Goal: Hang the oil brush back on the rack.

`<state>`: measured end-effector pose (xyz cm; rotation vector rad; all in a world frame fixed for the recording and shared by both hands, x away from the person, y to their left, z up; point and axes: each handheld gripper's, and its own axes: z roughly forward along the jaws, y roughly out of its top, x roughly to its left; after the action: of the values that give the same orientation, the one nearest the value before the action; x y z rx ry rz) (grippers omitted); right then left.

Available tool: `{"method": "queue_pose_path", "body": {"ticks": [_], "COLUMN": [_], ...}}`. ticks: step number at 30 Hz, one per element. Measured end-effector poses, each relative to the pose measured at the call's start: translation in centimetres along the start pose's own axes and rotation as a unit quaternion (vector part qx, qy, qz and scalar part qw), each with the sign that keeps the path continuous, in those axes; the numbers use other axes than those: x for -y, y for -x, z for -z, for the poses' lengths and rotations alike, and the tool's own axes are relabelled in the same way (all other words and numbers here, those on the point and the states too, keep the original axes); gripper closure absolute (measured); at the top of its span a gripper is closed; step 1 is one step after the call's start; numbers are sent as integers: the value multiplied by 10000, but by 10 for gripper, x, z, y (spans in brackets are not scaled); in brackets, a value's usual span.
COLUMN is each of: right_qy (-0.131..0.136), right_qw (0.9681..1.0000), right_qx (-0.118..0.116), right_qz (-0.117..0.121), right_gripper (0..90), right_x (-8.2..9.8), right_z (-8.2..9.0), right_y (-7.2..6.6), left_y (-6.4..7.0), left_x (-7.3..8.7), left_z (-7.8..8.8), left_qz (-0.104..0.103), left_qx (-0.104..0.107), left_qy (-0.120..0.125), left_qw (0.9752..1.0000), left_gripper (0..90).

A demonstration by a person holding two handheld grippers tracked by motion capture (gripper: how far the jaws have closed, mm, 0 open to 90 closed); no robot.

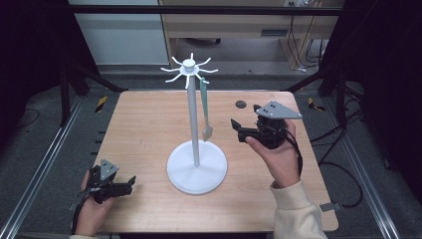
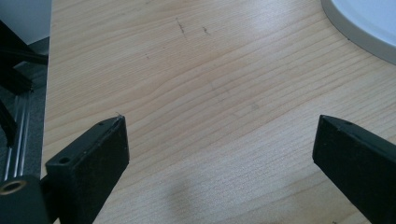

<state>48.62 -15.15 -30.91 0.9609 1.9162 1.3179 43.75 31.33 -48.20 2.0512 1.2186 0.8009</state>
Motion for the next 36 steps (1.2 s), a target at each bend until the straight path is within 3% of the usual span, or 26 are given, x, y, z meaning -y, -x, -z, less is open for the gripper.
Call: {"method": "queue_pose_path", "body": {"ticks": [5,10,16,21,26,29,34,36], "right_qy": [-339,-536,-852,-1006,-1316,-1395,-1624,-1613], "right_qw": [9992,9979,9958,9944,9908,9900,9865,9867], "right_qx": [185,345,338,279,233,111,147,99], "right_qz": [130,93,-56,-147,-211,-185,-137,-201], "right_gripper": [98,90,81,84,141,147,139,139], "right_x": [17,36,58,85,106,114,124,128], "right_z": [-16,-26,-32,-34,-37,-36,-39,-41], "right_y": [7,17,25,23,20,19,20,22], "left_y": [0,0,0,0,1,1,1,2], "left_x": [0,0,0,0,0,0,0,0], "left_z": [0,0,1,1,0,0,0,-1], "left_qz": [11,34,26,-86,-65,-75,-99,-111], "left_qx": [11,5,2,18,32,36,54,53], "left_qy": [-12,6,53,83,67,57,39,36], "left_qw": [10000,10000,10000,9999,10000,9999,9999,9999], "left_gripper": [31,31,30,31,30,30,30,30]}}
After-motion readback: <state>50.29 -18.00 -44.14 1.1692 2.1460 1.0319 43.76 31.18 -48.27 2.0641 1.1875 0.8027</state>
